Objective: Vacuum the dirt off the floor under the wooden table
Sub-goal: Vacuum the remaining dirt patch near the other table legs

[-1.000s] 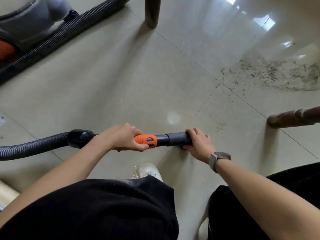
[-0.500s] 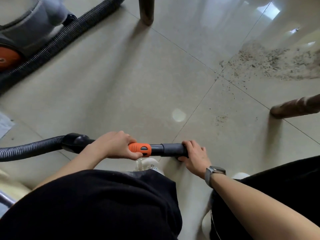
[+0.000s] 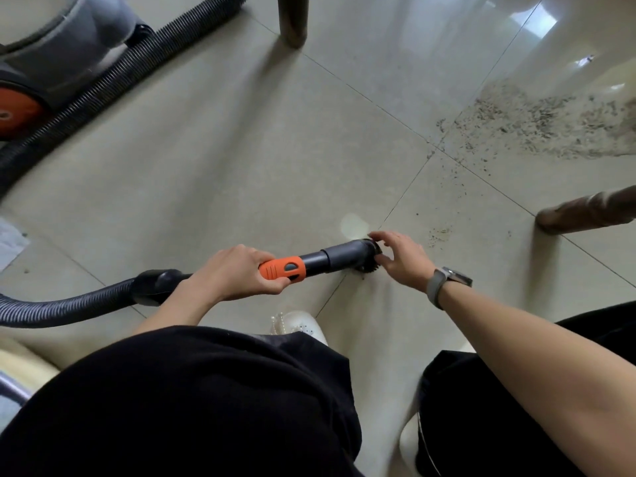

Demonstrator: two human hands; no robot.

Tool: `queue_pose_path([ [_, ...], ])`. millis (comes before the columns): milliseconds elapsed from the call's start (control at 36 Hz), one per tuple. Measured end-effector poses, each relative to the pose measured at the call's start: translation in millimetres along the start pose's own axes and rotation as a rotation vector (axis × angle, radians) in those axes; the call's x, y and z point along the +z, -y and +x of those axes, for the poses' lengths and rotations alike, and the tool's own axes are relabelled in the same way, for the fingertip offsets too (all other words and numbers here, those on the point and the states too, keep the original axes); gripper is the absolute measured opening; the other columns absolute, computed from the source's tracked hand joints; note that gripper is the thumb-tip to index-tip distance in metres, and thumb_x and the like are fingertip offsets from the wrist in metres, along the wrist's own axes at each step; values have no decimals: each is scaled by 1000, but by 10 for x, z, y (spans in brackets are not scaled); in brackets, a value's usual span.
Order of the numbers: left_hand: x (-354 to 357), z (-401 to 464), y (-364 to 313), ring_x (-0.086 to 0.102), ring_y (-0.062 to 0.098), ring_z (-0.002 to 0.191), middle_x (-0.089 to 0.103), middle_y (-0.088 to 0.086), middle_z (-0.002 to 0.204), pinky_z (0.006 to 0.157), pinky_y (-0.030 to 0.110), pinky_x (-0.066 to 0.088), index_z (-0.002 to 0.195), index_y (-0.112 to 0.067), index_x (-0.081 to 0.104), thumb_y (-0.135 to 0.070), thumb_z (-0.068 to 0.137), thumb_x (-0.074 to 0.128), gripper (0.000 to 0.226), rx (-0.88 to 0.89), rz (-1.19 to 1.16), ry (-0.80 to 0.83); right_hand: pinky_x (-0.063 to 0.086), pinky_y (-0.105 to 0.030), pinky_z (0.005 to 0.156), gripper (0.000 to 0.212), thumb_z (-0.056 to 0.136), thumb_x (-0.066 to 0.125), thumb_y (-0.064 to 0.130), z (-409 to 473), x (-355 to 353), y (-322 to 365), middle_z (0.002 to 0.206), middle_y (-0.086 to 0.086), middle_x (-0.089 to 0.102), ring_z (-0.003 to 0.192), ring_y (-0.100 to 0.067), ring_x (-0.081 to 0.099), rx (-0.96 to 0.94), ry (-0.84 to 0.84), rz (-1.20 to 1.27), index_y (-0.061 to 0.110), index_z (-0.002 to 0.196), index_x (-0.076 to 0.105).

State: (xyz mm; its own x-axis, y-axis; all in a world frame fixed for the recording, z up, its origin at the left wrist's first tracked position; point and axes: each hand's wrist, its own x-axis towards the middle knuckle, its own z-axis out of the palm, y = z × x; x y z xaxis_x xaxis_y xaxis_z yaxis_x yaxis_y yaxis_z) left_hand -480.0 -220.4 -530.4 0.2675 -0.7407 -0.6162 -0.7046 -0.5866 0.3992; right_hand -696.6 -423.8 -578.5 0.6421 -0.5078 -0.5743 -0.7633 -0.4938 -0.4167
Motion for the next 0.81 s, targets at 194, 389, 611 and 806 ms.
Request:
queue_pose_path([
  [194, 23, -138, 60, 49, 8, 53, 54, -8, 60, 50, 16, 34, 84, -28, 62, -58, 78, 60, 30, 50, 134, 4, 34, -42, 109, 49, 95, 43, 3, -38, 73, -4, 141, -7, 47, 130, -26, 42, 93, -39, 70, 15, 142, 40],
  [389, 287, -210, 100, 48, 15, 63, 50, -8, 63, 61, 24, 35, 106, -35, 62, -67, 78, 52, 44, 157, 378, -54, 25, -36, 115, 67, 88, 43, -4, -293, 351, -162, 155, -9, 26, 141, -28, 27, 202, 76, -29, 13, 150, 23],
  [611, 289, -8, 211, 47, 14, 46, 61, -4, 55, 45, 21, 32, 96, -27, 68, -72, 63, 28, 69, 288, 301, -250, 10, -29, 119, 75, 86, 44, -5, -462, 557, -248, 160, -10, 8, 147, -22, 7, 244, 24, -2, 6, 152, 10],
  [806, 288, -19, 248, 29, 12, 31, 46, -9, 38, 38, 15, 15, 71, -25, 63, -64, 67, 45, 43, 385, 320, -195, 17, -33, 118, 69, 87, 41, -5, -429, 544, -224, 156, -12, 21, 145, -26, 19, 285, -45, 47, 4, 151, 15],
])
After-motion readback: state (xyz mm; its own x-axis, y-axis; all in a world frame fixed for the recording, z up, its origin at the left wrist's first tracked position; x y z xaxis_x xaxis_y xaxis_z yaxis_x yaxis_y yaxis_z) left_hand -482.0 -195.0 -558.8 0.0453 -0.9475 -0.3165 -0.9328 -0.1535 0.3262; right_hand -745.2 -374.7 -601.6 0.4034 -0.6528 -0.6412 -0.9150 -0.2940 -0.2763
